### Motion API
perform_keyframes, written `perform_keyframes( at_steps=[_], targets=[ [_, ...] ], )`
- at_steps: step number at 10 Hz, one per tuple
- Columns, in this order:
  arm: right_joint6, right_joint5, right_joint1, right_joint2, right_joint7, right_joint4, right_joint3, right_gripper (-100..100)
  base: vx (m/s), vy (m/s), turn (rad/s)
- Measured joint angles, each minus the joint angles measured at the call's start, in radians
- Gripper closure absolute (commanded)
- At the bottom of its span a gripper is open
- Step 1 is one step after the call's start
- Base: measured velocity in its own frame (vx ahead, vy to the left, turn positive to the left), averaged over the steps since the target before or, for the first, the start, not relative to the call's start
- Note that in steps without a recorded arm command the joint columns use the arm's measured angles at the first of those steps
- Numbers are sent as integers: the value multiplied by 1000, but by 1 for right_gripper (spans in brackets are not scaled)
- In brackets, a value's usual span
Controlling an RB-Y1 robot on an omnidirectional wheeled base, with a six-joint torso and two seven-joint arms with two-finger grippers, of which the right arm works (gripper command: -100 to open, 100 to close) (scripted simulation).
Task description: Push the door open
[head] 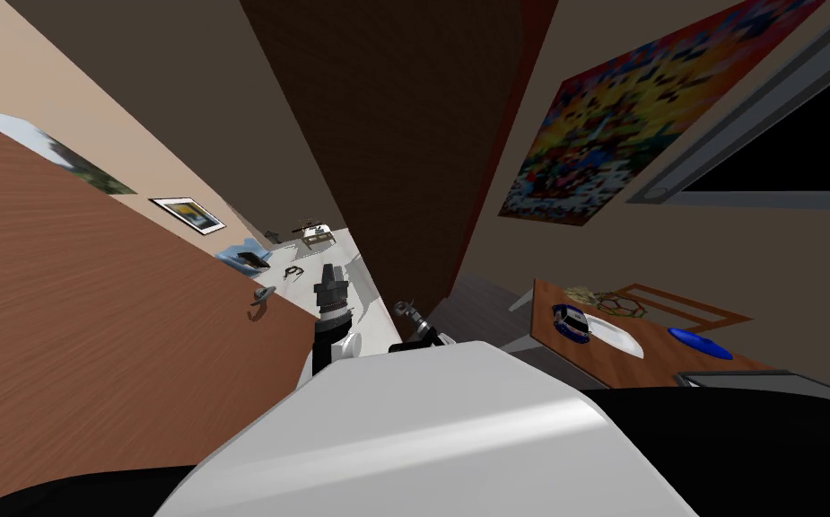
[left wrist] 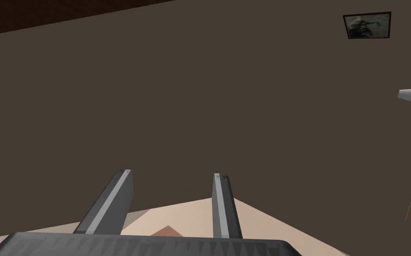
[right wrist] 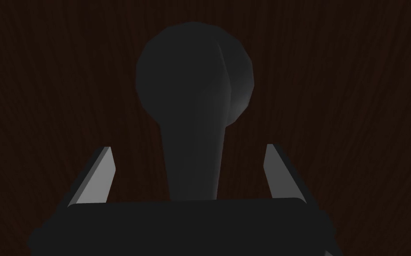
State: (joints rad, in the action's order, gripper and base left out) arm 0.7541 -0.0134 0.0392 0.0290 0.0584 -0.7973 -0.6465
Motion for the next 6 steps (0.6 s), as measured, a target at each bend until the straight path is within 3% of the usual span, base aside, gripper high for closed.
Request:
perform_keyframes(
  at_steps=[5,6],
  targets=[
    [-1,0,5,-2,0,-3,0,100,-6,-7,6],
    [-1,0,4,-2,0,-3,0,100,64,90,-19]
  ],
)
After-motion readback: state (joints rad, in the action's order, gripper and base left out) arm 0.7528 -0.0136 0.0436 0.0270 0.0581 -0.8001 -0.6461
